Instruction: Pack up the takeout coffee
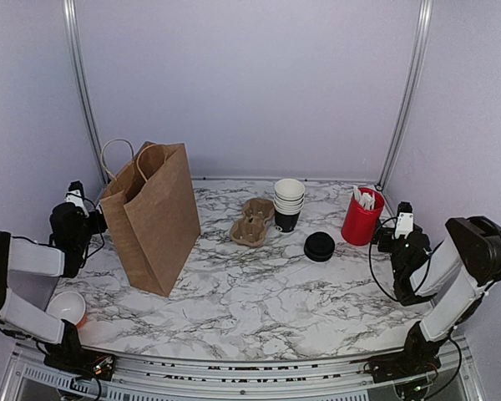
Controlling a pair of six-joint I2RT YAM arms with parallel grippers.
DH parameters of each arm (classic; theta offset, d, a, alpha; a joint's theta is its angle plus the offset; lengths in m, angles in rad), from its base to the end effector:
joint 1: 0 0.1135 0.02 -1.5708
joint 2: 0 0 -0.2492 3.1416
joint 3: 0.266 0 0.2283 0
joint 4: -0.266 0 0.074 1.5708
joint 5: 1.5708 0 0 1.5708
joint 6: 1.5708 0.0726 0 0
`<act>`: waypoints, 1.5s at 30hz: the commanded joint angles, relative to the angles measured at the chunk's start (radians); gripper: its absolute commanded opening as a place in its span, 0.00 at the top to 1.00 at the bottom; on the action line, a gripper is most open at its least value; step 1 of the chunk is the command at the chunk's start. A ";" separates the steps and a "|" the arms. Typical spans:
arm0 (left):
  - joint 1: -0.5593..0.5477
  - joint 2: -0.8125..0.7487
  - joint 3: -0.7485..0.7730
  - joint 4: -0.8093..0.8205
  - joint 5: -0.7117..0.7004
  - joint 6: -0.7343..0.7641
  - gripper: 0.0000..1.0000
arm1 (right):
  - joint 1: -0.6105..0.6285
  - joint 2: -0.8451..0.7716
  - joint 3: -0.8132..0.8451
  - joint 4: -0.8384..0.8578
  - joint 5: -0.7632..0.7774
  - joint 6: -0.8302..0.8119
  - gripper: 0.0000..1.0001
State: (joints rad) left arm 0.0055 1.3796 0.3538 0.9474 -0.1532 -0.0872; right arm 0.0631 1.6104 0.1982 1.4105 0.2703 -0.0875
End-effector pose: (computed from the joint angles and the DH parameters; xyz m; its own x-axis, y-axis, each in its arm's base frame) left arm 0.2834 0.0126 0.1895 -0.0643 -0.0864 -0.9942 -0.1638 0.9836 -0.0749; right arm 0.2686 -0.0025 0.1542 -0.0197 -0.0856 -0.9961 0.2048 0.9749 -0.0878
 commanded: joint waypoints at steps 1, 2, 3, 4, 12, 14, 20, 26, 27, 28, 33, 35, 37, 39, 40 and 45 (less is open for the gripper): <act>-0.007 -0.112 0.085 -0.344 -0.029 -0.127 0.01 | 0.000 0.000 0.012 0.006 0.003 -0.004 0.00; -0.007 -0.142 0.101 -0.399 -0.024 -0.144 0.01 | 0.001 0.000 0.008 0.013 0.014 -0.004 0.00; -0.008 -0.172 0.110 -0.430 -0.002 -0.141 0.01 | 0.002 0.000 0.004 0.023 0.025 -0.002 0.00; -0.010 -0.200 0.112 -0.451 0.010 -0.145 0.01 | 0.004 0.001 -0.002 0.036 0.034 0.001 0.00; -0.012 -0.399 0.174 -0.701 0.114 -0.198 0.01 | 0.049 -0.027 -0.038 0.090 0.127 -0.025 0.00; -0.014 -0.456 0.213 -0.809 0.136 -0.215 0.01 | 0.060 -0.029 -0.058 0.137 0.155 -0.032 0.00; -0.016 -0.563 0.324 -1.057 0.288 -0.196 0.01 | 0.181 -0.182 -0.011 -0.014 0.328 -0.145 0.00; -0.013 -0.545 0.406 -1.190 0.292 -0.312 0.01 | 0.214 -0.531 0.062 -0.511 0.276 0.053 0.00; -0.013 -0.542 0.411 -1.196 0.321 -0.324 0.01 | 0.214 -0.586 0.083 -0.605 0.256 0.081 0.00; -0.012 -0.537 0.410 -1.193 0.355 -0.329 0.01 | 0.216 -0.632 0.109 -0.688 0.248 0.107 0.00; -0.014 -0.488 0.427 -1.202 0.479 -0.339 0.01 | 0.218 -0.773 0.270 -1.145 0.314 0.249 0.00; -0.016 -0.473 0.420 -1.193 0.490 -0.360 0.01 | 0.216 -0.799 0.290 -1.223 0.318 0.270 0.00; -0.022 -0.464 0.404 -1.179 0.514 -0.381 0.01 | 0.211 -0.818 0.318 -1.317 0.320 0.339 0.00; -0.037 -0.453 0.400 -1.178 0.532 -0.384 0.01 | 0.195 -0.828 0.342 -1.379 0.228 0.349 0.00; -0.048 -0.453 0.398 -1.181 0.530 -0.385 0.01 | 0.189 -0.832 0.349 -1.397 0.190 0.355 0.00; -0.097 -0.512 0.342 -1.177 0.409 -0.427 0.01 | 0.187 -0.846 0.356 -1.440 0.122 0.372 0.00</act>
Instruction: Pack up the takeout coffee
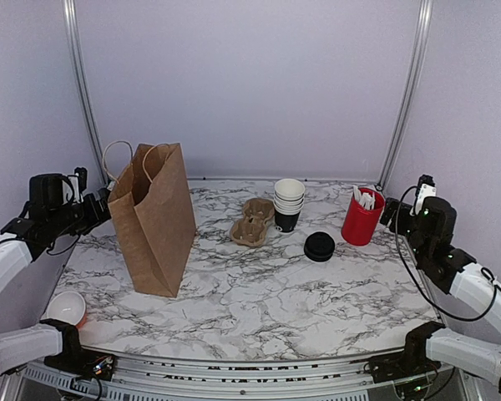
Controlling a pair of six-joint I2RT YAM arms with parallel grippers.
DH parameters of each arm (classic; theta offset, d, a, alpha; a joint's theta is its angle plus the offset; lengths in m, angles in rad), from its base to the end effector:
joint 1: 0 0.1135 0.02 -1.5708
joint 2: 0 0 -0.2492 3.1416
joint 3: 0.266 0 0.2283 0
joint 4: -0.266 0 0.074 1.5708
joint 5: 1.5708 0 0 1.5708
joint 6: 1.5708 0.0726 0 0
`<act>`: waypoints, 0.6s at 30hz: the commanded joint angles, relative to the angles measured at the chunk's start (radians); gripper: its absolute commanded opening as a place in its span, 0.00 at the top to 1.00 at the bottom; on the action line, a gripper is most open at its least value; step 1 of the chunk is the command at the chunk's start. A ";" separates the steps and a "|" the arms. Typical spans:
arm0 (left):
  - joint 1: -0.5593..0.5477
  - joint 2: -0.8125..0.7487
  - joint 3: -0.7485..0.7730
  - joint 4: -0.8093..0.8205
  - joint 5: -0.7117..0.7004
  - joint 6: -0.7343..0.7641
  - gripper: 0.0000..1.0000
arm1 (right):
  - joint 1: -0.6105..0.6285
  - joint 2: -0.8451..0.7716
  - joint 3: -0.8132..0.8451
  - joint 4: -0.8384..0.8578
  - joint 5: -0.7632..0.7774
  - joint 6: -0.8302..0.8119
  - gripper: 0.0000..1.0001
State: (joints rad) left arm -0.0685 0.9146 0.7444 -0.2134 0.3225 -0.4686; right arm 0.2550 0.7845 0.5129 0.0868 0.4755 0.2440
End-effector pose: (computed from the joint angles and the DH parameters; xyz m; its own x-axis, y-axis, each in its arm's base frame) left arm 0.2256 -0.0385 0.2793 -0.4949 -0.3954 -0.7738 0.1509 0.8378 -0.5246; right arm 0.2098 0.0203 0.2628 -0.1215 0.1903 -0.9742 0.2479 0.9562 0.1559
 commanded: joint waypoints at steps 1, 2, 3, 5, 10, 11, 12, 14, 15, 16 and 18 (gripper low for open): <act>-0.020 -0.055 -0.063 -0.006 -0.087 -0.061 0.01 | -0.005 -0.023 0.038 -0.120 -0.078 0.042 0.00; -0.019 -0.057 -0.071 -0.007 -0.111 -0.086 0.01 | -0.006 -0.026 0.035 -0.120 -0.072 0.041 0.00; -0.018 -0.056 -0.078 -0.016 -0.139 -0.119 0.01 | -0.007 -0.023 0.037 -0.126 -0.067 0.039 0.00; -0.009 -0.049 -0.095 -0.013 -0.151 -0.162 0.01 | -0.010 -0.005 0.063 -0.170 -0.058 0.048 0.00; 0.001 0.001 -0.113 0.007 -0.129 -0.165 0.01 | -0.012 0.043 0.124 -0.270 -0.087 0.089 0.00; 0.006 0.010 -0.117 0.015 -0.120 -0.169 0.01 | -0.011 0.054 0.130 -0.280 -0.089 0.099 0.00; 0.011 0.015 -0.122 0.022 -0.112 -0.177 0.01 | -0.011 0.062 0.131 -0.288 -0.085 0.118 0.00; 0.030 0.017 -0.142 0.058 -0.074 -0.179 0.01 | -0.011 0.076 0.133 -0.323 -0.060 0.189 0.00; 0.036 0.013 -0.150 0.080 -0.052 -0.175 0.01 | -0.011 0.077 0.130 -0.328 -0.054 0.201 0.00; 0.038 0.011 -0.150 0.085 -0.049 -0.167 0.01 | -0.011 0.075 0.124 -0.323 -0.064 0.190 0.00; 0.037 0.013 -0.141 0.070 -0.052 -0.141 0.01 | -0.006 0.072 0.116 -0.319 -0.084 0.176 0.00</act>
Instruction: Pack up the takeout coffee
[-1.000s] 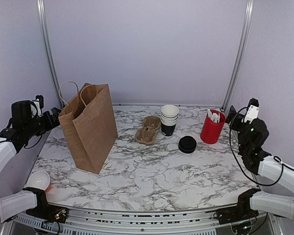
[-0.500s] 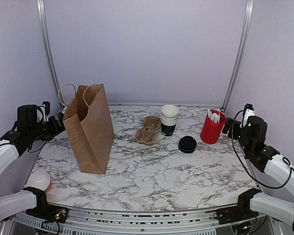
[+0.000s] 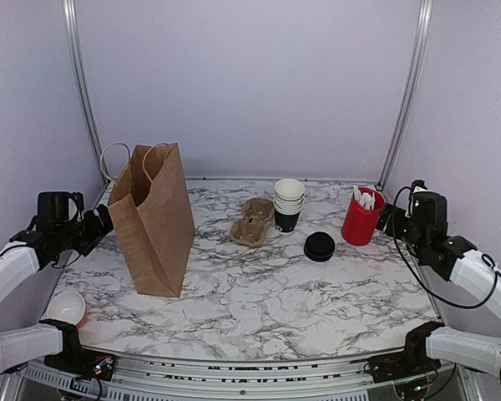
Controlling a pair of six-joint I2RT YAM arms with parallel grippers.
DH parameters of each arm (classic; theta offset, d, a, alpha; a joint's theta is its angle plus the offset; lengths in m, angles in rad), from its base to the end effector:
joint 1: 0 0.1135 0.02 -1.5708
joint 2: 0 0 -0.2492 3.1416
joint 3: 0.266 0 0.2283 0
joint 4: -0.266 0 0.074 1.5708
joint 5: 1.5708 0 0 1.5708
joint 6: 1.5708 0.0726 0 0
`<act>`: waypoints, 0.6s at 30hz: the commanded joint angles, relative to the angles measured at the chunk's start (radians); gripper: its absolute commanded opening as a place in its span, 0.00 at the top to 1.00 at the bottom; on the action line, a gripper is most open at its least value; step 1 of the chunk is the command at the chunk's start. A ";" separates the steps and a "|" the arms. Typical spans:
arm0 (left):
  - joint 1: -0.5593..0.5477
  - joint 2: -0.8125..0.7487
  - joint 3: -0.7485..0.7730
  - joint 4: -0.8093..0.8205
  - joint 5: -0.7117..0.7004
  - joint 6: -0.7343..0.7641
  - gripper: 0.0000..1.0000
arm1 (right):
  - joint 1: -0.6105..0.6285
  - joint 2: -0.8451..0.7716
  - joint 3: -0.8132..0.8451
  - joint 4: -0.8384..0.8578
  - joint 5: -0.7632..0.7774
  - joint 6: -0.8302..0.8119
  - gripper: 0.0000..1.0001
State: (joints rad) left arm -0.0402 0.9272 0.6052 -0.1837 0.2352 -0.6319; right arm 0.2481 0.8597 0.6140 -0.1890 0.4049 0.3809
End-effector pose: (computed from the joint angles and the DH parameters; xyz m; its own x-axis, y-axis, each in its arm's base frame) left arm 0.2240 -0.0259 0.2300 -0.5340 -0.5534 -0.6392 -0.0900 0.7889 -0.6078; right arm 0.2137 0.0246 0.2477 -0.3341 0.2679 -0.9037 0.2638 0.9470 0.1832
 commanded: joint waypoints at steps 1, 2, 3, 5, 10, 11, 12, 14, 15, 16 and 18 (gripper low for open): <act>0.008 0.001 0.004 0.033 0.038 0.036 0.01 | 0.005 -0.002 0.012 -0.043 -0.017 0.035 0.00; 0.008 -0.001 0.004 0.031 0.040 0.041 0.01 | 0.014 0.004 0.014 -0.051 -0.022 0.029 0.00; 0.005 -0.007 0.001 0.029 0.038 0.039 0.01 | 0.026 0.013 0.017 -0.061 -0.021 0.025 0.00; -0.010 -0.012 -0.009 0.028 0.031 0.038 0.01 | 0.048 0.036 0.029 -0.091 -0.026 0.026 0.00; -0.100 -0.016 -0.022 0.010 -0.047 0.030 0.01 | 0.106 0.069 0.026 -0.130 -0.069 0.067 0.02; -0.125 -0.016 -0.023 0.009 -0.056 0.029 0.01 | 0.128 0.068 0.027 -0.139 -0.065 0.074 0.03; -0.154 -0.010 -0.022 0.007 -0.067 0.033 0.01 | 0.155 0.068 0.027 -0.148 -0.060 0.082 0.03; -0.212 0.003 -0.009 -0.011 -0.105 0.046 0.01 | 0.214 0.070 0.027 -0.175 -0.042 0.106 0.04; -0.234 0.011 -0.007 -0.018 -0.126 0.051 0.01 | 0.242 0.072 0.027 -0.192 -0.040 0.123 0.04; -0.248 0.016 -0.008 -0.023 -0.137 0.051 0.01 | 0.269 0.075 0.030 -0.213 -0.039 0.142 0.05; -0.251 0.020 -0.019 -0.026 -0.153 0.032 0.01 | 0.334 0.080 0.037 -0.261 -0.033 0.192 0.06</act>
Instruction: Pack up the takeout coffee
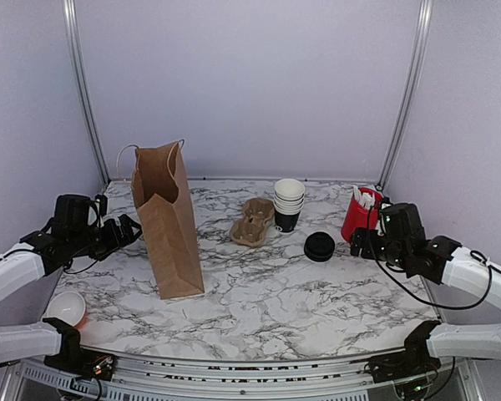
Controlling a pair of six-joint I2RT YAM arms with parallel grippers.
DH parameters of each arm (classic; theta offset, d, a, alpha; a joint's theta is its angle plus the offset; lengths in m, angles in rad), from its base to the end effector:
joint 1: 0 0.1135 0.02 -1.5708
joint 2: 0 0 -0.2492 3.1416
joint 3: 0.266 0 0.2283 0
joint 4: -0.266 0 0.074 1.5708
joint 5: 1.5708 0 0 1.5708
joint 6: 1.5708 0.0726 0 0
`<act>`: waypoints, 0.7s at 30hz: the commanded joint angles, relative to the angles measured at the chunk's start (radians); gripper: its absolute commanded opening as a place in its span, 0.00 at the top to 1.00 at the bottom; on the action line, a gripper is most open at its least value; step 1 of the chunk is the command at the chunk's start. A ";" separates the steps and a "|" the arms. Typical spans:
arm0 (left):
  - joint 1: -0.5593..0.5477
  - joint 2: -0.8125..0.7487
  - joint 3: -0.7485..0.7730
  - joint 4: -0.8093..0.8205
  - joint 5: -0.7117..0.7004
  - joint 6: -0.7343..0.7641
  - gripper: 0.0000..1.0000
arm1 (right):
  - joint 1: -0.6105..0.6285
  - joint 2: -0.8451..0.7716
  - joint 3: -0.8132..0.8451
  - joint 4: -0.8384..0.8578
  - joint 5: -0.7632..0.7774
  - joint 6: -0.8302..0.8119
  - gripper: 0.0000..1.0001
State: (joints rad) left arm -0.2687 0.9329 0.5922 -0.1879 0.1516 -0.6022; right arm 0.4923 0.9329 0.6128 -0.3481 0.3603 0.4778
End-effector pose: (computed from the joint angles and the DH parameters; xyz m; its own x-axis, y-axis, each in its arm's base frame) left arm 0.2141 -0.0703 0.2231 -0.6206 -0.4099 -0.6685 0.0445 0.8327 -0.5519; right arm 0.1980 0.0772 0.2134 -0.5761 0.1793 -0.7975 0.0749 0.9831 0.1670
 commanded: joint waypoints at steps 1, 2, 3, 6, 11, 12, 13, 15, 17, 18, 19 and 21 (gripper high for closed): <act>-0.022 0.014 -0.011 -0.023 -0.079 -0.008 0.01 | 0.123 0.009 0.040 -0.124 0.018 0.118 0.07; -0.022 0.013 -0.014 -0.022 -0.081 -0.019 0.01 | 0.157 0.011 0.041 -0.144 0.023 0.143 0.07; -0.023 0.010 -0.015 -0.022 -0.078 -0.027 0.01 | 0.189 0.014 0.043 -0.165 0.027 0.166 0.07; -0.021 0.004 -0.005 -0.038 -0.092 -0.037 0.01 | 0.281 0.036 0.045 -0.210 0.030 0.231 0.08; -0.008 0.001 0.010 -0.070 -0.144 -0.028 0.01 | 0.434 0.116 0.082 -0.232 0.043 0.296 0.08; 0.000 0.001 0.011 -0.076 -0.151 -0.030 0.01 | 0.455 0.132 0.094 -0.232 0.045 0.305 0.08; 0.009 0.001 0.011 -0.079 -0.150 -0.030 0.01 | 0.473 0.150 0.105 -0.230 0.045 0.310 0.08; 0.029 -0.001 0.009 -0.082 -0.147 -0.030 0.01 | 0.499 0.192 0.136 -0.226 0.042 0.319 0.08; 0.051 -0.002 0.010 -0.083 -0.144 -0.027 0.01 | 0.517 0.227 0.166 -0.222 0.037 0.322 0.09; 0.062 -0.004 0.013 -0.082 -0.138 -0.026 0.01 | 0.521 0.242 0.178 -0.214 0.032 0.323 0.09; 0.072 -0.003 0.015 -0.082 -0.130 -0.026 0.01 | 0.522 0.257 0.190 -0.210 0.027 0.323 0.09; 0.085 -0.007 0.017 -0.082 -0.123 -0.027 0.01 | 0.522 0.278 0.206 -0.196 0.024 0.320 0.10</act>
State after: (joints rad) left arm -0.2100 0.9417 0.5911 -0.2394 0.0250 -0.6258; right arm 1.0027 1.1759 0.7601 -0.5594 0.3828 0.7746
